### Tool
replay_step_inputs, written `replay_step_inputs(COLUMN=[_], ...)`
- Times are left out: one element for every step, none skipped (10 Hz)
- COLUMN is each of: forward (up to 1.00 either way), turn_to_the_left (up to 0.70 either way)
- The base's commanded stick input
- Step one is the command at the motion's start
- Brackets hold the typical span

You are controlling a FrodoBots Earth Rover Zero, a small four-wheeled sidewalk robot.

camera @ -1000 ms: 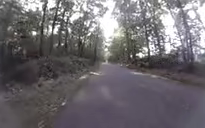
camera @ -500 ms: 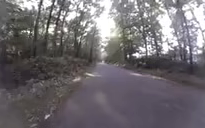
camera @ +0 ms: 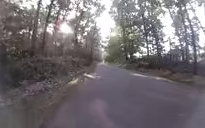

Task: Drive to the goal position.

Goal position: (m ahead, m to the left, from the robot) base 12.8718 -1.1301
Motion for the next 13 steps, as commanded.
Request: replay_step_inputs(forward=[0.7,0.7,0.7,0.7,0.7,0.7,0.7,0.7,0.7,0.7,0.7,0.7,0.7], turn_to_the_left=[-0.01,-0.01,-0.01,-0.01,-0.01,-0.01,-0.01,-0.01,-0.01,-0.01,-0.02,-0.03,-0.06])
